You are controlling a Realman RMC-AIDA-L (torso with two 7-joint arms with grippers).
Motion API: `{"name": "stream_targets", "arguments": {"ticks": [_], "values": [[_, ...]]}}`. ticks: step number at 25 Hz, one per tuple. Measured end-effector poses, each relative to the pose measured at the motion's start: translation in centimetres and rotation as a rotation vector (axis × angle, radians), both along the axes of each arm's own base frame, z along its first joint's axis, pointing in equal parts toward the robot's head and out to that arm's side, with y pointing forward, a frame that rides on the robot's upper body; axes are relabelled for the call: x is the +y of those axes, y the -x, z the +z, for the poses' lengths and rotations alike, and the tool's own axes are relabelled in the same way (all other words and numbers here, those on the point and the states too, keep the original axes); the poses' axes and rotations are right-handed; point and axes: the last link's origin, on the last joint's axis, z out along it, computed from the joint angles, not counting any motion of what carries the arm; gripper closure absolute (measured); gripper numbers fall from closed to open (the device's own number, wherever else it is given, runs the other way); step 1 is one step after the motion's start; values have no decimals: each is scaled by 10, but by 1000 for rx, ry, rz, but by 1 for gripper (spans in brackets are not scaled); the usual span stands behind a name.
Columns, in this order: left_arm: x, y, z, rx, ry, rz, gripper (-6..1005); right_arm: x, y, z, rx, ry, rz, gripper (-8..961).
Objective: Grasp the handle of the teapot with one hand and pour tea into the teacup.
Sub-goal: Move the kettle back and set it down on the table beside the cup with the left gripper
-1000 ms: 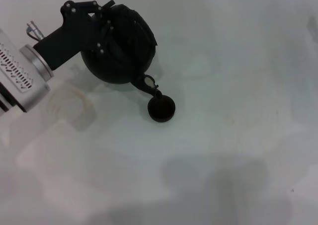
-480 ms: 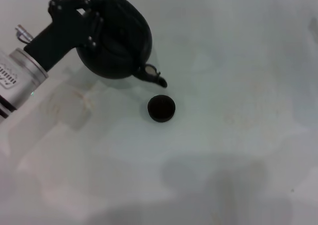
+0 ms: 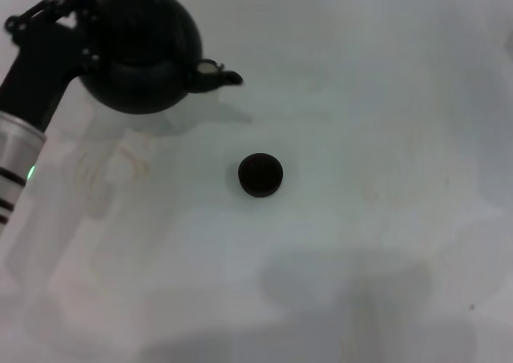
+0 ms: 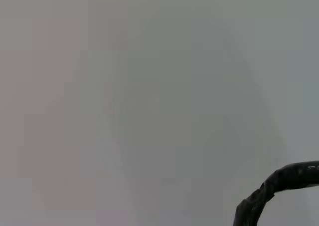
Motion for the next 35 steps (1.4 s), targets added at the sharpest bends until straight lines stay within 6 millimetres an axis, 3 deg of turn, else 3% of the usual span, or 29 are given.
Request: {"name": "stream_targets", "arguments": {"ticks": [6, 21, 35], "values": [[-31, 16, -5, -241, -17, 151, 897, -1, -5, 8, 2, -32, -18, 97], [-83, 45, -17, -391, -73, 391, 893, 3, -9, 33, -45, -89, -24, 97], [-78, 60, -18, -340, -38, 456, 887, 4, -8, 33, -45, -92, -27, 97]]}}
